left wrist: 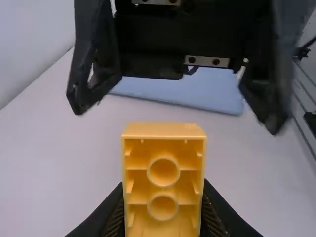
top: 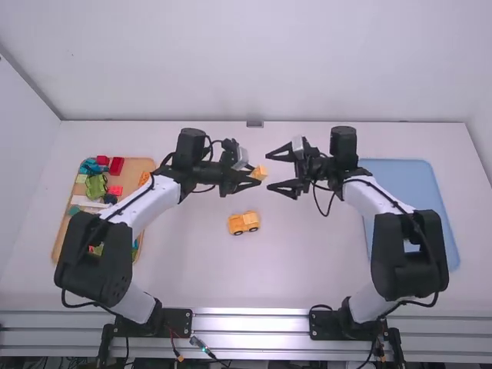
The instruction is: Assemble lego blocks to make yellow taxi
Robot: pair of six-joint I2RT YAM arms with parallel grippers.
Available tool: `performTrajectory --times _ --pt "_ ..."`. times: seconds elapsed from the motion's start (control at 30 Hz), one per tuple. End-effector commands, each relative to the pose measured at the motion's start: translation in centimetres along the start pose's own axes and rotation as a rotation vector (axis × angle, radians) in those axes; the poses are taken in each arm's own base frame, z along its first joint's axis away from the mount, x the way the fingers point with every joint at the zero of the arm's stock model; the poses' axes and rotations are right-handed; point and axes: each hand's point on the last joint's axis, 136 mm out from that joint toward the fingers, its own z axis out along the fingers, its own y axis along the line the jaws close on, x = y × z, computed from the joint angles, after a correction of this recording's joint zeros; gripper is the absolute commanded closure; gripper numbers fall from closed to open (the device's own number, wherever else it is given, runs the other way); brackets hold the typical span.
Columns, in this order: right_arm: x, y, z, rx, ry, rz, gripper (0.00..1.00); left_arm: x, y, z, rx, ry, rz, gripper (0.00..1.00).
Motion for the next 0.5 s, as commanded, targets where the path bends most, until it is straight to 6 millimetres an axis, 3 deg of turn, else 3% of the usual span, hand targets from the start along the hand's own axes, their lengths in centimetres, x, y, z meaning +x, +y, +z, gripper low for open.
performTrajectory --times 0.0,0.13,0.2,0.3,0.47 --pt "-0.2 0.2 1.3 -0.019 0.011 -0.039 0.06 -0.1 -0.6 -0.1 0.037 -0.021 -0.031 0.98" --pt "0.0 0.8 2.5 -0.046 0.015 -0.045 0.07 -0.4 -2.0 -0.1 0.108 -0.054 -0.023 0.98" --pt "-0.1 1.3 2.6 -0.07 0.004 -0.044 0.12 -0.2 -2.2 -0.1 0.117 -0.063 -0.016 0.98" --pt "-0.4 1.8 1.8 -0.097 -0.026 -0.05 0.19 0.3 -2.1 -0.1 0.109 -0.078 -0.001 0.98" --pt "-0.1 1.6 0.4 -0.083 -0.042 -0.03 0.24 -0.2 -3.8 -0.2 0.183 -0.162 0.072 0.98"
